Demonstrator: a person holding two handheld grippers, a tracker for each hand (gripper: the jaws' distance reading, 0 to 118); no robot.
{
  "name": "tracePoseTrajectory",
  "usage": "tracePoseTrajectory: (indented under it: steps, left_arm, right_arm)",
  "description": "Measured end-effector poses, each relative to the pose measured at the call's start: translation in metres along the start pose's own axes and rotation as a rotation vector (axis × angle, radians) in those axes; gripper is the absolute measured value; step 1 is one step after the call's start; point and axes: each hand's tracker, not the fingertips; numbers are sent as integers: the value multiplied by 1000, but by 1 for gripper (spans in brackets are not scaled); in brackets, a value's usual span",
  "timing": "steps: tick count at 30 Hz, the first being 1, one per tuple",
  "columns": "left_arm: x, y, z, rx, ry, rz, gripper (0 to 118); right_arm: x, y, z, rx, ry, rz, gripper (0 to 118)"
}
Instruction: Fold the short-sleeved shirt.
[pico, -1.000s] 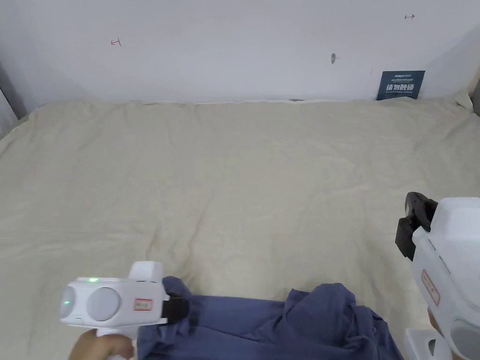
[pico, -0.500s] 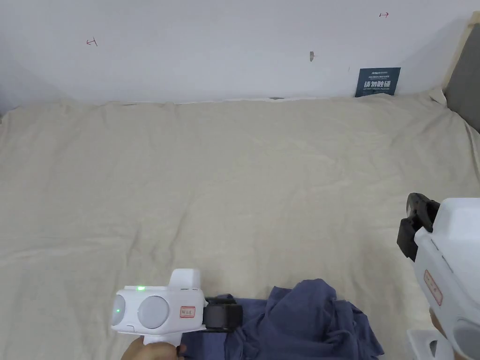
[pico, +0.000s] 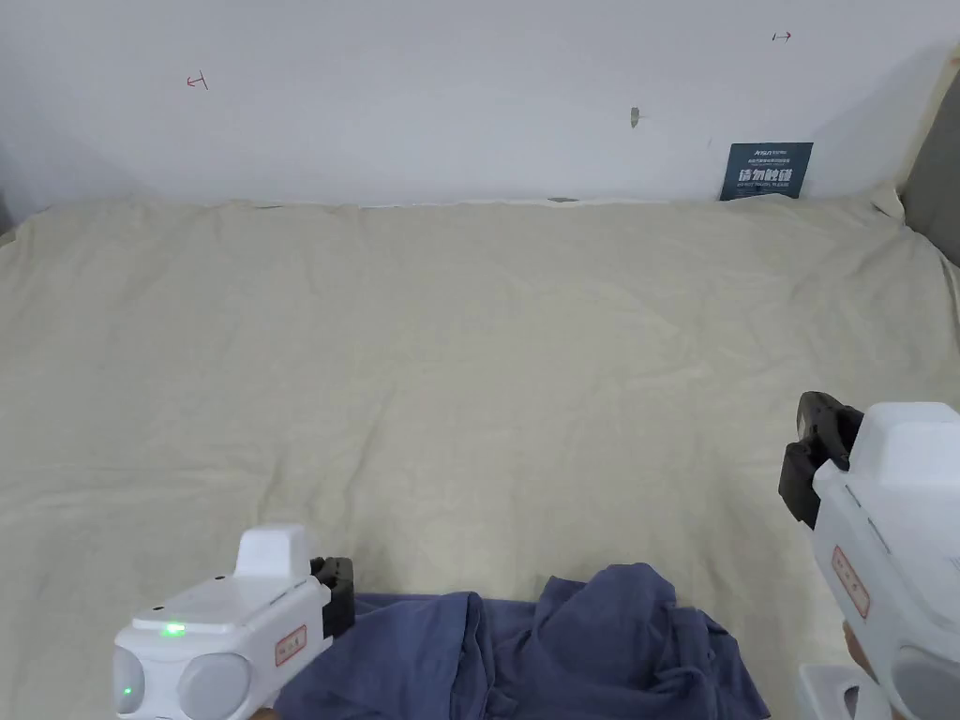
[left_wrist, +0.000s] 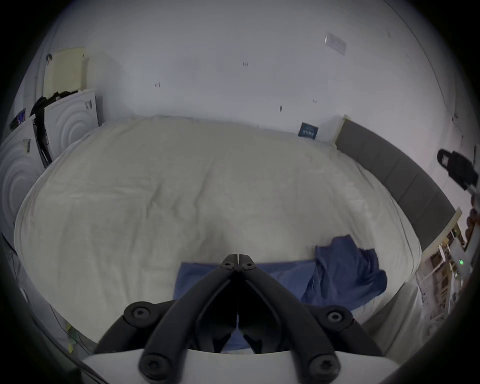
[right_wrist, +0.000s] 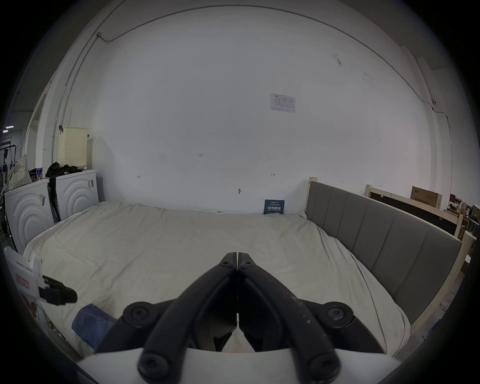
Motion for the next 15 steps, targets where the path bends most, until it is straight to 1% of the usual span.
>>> tracePoseTrajectory:
  steps: [3, 6, 9, 11, 14, 15]
  left_arm:
    - [13, -16, -24, -52, 15, -29, 0]
    - [30, -27, -46, -98, -32, -27, 0]
    - [51, -35, -64, -128, -63, -79, 0]
    - [63, -40, -82, -180, -81, -99, 0]
    - [77, -51, -110, -262, -76, -109, 0]
    - [80, -55, -114, -244, -64, -115, 0]
  right_arm:
    - [1, -1, 0, -4, 0, 1, 2]
    - [5, -2, 1, -10, -3, -1, 2]
    - [11, -4, 1, -18, -18, 5, 2]
    - [15, -6, 0, -23, -28, 6, 2]
    - [21, -9, 0, -36, -43, 0, 2]
    - [23, -10, 0, -39, -46, -2, 2]
